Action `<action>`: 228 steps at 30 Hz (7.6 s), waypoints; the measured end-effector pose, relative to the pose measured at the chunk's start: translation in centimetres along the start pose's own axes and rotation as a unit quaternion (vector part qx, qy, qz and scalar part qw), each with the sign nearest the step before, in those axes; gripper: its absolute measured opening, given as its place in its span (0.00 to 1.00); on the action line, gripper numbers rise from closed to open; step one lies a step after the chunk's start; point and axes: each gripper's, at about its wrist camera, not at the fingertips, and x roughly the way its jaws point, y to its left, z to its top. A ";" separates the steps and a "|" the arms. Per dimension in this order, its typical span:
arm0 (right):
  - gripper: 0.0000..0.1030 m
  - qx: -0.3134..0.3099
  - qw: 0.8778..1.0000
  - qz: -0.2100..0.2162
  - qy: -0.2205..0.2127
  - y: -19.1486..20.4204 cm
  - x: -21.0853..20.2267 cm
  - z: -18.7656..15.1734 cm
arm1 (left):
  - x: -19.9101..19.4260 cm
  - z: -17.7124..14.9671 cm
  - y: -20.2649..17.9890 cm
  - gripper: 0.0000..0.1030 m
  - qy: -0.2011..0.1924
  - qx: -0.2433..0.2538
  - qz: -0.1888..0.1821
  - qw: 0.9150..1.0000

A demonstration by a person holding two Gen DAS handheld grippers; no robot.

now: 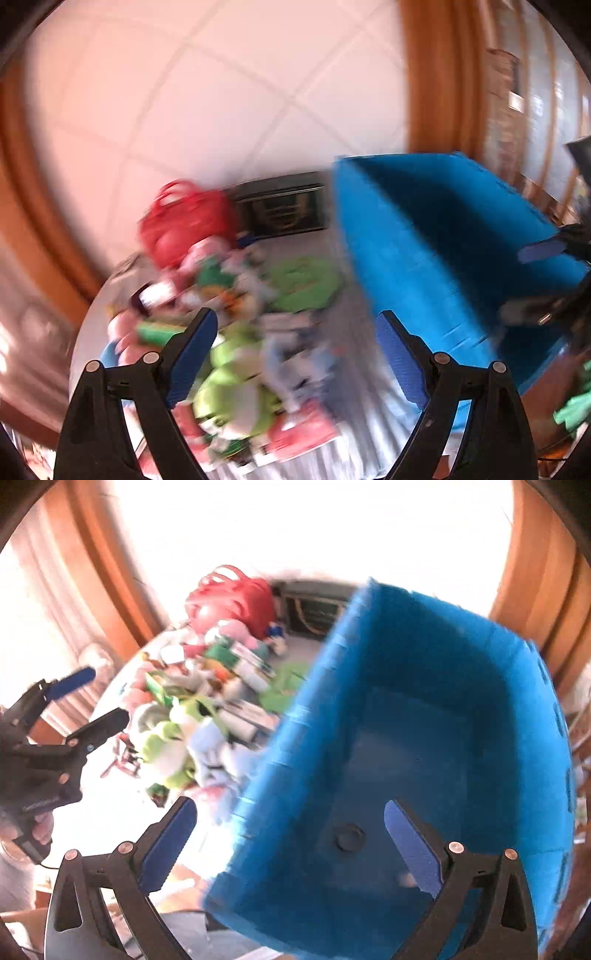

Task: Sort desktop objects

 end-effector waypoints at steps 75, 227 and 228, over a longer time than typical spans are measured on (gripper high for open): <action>0.87 -0.004 0.997 0.064 0.045 12.2 32.6 1.9 | 18.0 -20.1 14.1 0.96 0.106 -0.187 0.154 0.964; 0.08 0.068 0.913 -0.302 -0.267 1.1 -10.5 2.2 | 2.8 7.2 -15.7 0.12 -0.134 0.103 -0.248 0.954; 0.08 0.072 0.914 -0.306 -0.255 0.0 -10.5 2.3 | 3.4 7.7 -17.1 0.12 -0.122 0.113 -0.255 0.953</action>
